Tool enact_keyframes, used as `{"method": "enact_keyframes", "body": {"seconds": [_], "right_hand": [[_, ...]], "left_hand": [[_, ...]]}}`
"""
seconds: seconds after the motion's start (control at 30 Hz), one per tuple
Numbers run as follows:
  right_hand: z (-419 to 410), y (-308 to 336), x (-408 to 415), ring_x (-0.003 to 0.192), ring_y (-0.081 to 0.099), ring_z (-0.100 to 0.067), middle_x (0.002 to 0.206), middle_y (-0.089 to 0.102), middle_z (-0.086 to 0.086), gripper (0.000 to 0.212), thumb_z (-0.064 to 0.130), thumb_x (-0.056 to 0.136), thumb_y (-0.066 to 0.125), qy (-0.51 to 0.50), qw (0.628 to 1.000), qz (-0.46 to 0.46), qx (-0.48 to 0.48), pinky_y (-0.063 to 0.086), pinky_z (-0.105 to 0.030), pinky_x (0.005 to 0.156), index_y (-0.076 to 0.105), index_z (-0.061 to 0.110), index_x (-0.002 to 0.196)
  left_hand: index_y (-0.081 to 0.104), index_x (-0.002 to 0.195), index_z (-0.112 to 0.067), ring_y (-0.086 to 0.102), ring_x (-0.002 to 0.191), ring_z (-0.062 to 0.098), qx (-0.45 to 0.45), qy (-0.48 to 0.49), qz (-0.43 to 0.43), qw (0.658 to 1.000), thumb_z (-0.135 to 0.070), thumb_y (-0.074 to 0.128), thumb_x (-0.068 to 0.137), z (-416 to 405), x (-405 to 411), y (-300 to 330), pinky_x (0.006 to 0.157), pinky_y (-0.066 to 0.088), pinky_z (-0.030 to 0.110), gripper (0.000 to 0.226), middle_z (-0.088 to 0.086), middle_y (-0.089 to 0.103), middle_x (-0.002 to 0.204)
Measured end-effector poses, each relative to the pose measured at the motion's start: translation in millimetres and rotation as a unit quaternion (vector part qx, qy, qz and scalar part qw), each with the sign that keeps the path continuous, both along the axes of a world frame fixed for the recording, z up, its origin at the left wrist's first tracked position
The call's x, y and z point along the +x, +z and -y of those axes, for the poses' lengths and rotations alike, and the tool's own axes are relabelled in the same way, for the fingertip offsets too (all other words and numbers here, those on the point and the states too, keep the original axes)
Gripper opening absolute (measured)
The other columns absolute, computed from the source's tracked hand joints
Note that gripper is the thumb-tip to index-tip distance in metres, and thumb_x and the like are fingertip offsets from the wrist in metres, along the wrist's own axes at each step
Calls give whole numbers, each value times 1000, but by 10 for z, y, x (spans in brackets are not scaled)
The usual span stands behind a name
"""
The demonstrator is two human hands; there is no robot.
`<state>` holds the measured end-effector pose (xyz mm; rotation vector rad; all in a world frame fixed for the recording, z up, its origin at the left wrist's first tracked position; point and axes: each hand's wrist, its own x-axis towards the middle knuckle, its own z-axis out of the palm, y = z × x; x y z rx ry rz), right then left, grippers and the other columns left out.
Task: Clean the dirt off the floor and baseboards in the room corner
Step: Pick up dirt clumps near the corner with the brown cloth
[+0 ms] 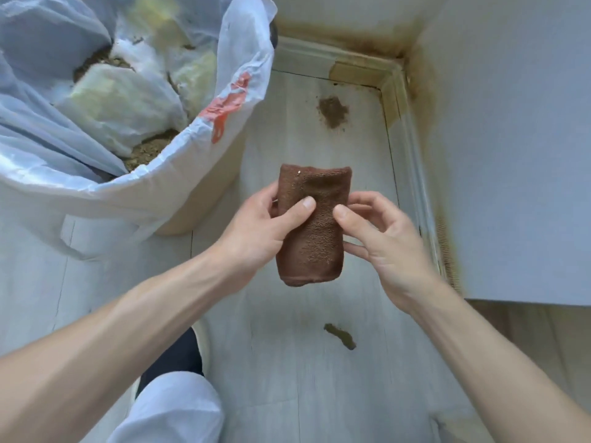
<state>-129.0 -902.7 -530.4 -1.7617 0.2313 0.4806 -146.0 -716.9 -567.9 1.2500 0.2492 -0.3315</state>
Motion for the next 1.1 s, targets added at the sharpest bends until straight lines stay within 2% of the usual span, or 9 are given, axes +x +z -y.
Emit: {"method": "enact_keyframes", "body": {"seconds": [0.1,0.27,0.37,0.47,0.53,0.63,0.77,0.87,1.1], "right_hand": [[-47,-112,-23,94,73,-17,104,72,-6,18,21,90,77,-20,1000,1,22,60,-35,80,66,12,102],[-33,-144,-45,83,72,-16,86,75,-3,11,19,98,68,-48,998,-9,25,59,-30,70,61,11,99],[-23,-180,-48,83,72,-14,84,74,2,13,20,99,66,-64,997,-26,20,59,-34,73,57,11,102],[5,-224,-69,99,73,-16,103,77,2,36,32,96,68,-56,992,-85,72,56,-37,85,57,9,120],[24,-244,-107,120,67,-22,128,72,-5,56,45,93,66,-28,980,-144,133,54,-41,101,58,12,137],[12,-328,-205,125,65,-26,134,68,-14,50,35,96,63,-18,963,-195,183,53,-43,106,61,9,139],[143,-489,-302,105,72,-23,122,74,-11,34,17,94,71,-82,980,-152,101,60,-44,92,68,12,127],[478,-584,-507,95,75,-15,110,78,0,27,16,94,72,-122,983,-134,26,61,-34,77,71,18,121],[1672,-1026,-1660,97,75,-22,99,80,2,14,12,94,74,-276,924,-181,-195,62,-43,89,74,22,104]], "left_hand": [[62,133,-16,70,117,26,-14,-31,-32,999,-27,61,102,26,-40,-73,100,56,47,33,7,74,124],[57,140,-20,70,116,17,-84,-86,-69,990,-34,54,103,49,-81,-82,80,59,27,40,2,71,130],[56,141,-21,69,118,20,-95,-80,-79,989,-32,54,104,86,-82,-125,87,61,38,39,3,70,131],[55,142,-20,66,123,27,-101,-74,-85,989,-32,55,105,97,-84,-179,103,53,53,39,8,69,133],[54,142,-20,67,122,27,-106,-81,-91,987,-32,54,105,113,-86,-188,102,55,48,39,9,69,133],[57,138,-19,69,118,23,-64,-83,-83,991,-30,58,104,125,-111,-232,96,57,37,36,7,71,129],[61,134,-33,72,97,5,108,-147,-22,983,-34,62,102,142,-146,-294,80,58,24,32,-3,67,125],[49,146,-45,68,103,6,172,-206,-64,961,-44,60,101,145,-178,-366,80,61,27,47,-12,58,128],[53,144,-38,69,98,11,204,-200,-117,951,-39,55,104,88,-255,-566,79,60,26,40,-15,59,117]]}}
